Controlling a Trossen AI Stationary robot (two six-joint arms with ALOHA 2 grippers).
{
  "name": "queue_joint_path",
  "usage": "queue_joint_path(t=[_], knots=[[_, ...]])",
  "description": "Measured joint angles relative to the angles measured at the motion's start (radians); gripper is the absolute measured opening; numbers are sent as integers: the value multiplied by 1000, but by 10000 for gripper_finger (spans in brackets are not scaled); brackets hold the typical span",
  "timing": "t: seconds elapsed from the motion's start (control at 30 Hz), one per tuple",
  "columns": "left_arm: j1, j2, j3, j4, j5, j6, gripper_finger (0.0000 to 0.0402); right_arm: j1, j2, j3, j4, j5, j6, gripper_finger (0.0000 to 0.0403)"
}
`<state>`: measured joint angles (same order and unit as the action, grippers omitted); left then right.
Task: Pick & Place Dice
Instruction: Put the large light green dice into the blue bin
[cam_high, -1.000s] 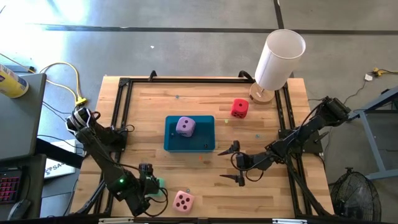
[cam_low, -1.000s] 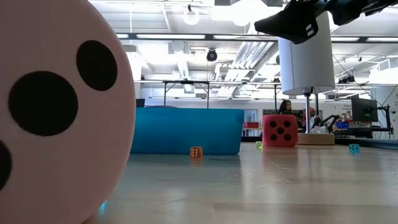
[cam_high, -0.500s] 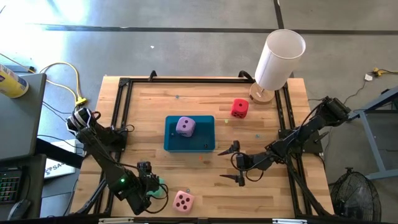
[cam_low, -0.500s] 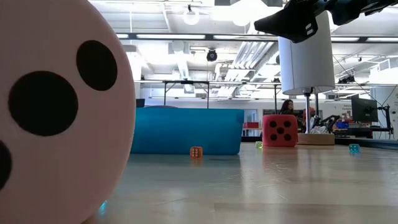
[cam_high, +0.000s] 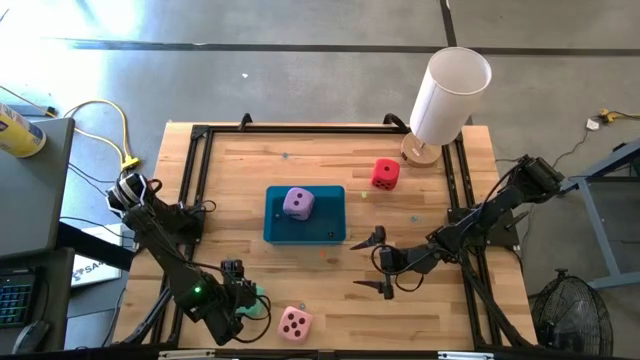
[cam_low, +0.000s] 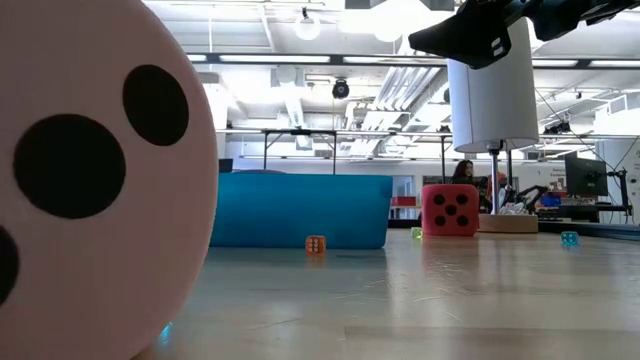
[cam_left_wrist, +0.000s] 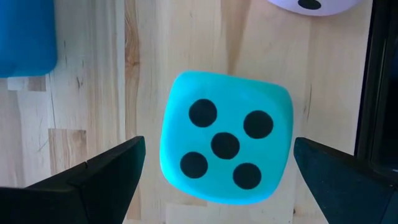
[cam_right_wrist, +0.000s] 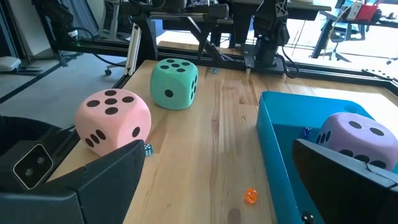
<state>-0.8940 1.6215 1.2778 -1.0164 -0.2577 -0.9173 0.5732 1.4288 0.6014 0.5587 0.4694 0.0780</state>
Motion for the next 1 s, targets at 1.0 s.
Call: queue_joint_path(t=[1.0], knots=[[2,75,0,6,19,-5,400,0,0,0,-1,0,-4,398]])
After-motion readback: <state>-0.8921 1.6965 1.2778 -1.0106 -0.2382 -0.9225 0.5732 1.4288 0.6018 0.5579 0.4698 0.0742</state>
